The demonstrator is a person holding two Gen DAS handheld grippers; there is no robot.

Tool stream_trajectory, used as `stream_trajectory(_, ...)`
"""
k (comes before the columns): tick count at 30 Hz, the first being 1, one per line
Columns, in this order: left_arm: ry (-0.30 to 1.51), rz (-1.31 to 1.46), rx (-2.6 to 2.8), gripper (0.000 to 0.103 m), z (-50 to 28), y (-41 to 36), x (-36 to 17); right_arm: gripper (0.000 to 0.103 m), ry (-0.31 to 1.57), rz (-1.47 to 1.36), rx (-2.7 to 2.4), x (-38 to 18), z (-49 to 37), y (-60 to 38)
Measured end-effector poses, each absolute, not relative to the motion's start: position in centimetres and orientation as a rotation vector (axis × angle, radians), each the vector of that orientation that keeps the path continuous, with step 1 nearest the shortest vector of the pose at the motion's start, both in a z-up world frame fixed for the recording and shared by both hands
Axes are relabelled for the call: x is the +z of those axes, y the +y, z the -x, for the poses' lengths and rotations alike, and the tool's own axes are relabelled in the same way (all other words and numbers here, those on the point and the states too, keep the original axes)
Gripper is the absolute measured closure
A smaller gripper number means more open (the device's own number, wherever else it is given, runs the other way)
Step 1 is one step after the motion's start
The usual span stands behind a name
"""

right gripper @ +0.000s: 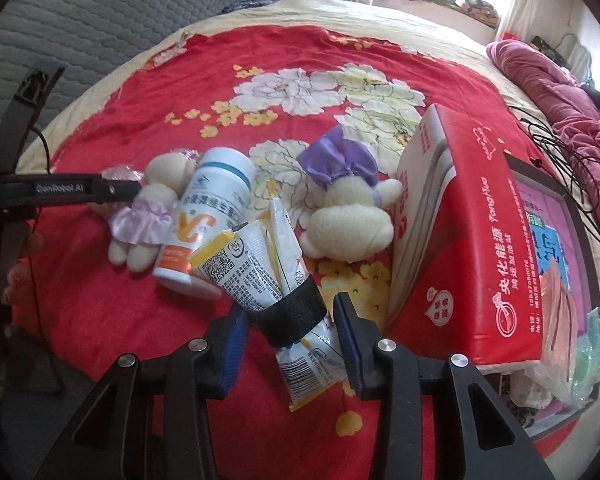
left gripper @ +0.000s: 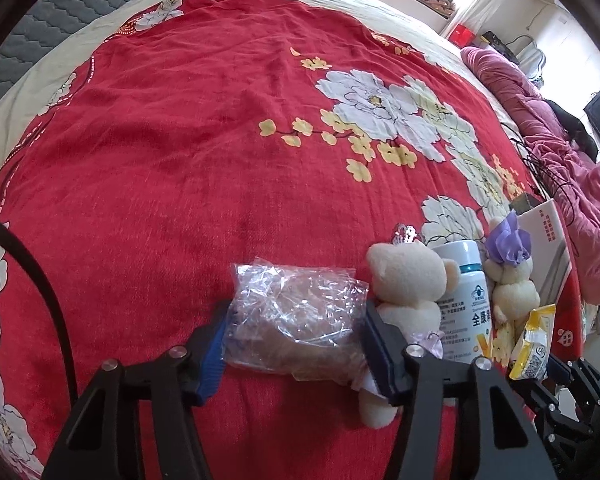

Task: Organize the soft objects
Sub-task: 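Grasp the clear plastic bag with the left tool while the right tool grasps the banded white packet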

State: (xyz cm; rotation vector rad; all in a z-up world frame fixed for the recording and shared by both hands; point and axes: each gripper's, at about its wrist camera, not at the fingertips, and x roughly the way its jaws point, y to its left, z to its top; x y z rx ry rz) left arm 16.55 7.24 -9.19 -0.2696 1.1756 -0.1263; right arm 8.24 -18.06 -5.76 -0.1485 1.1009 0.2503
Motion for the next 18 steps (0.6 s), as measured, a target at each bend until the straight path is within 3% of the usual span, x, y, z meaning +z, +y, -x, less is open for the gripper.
stream_trajectory(18,1.113,0.186,-0.123,0.044,-12.2,6.8,-5.7,0.060,1.098,0.109,0.266,-4.6,-7.1,-17.2)
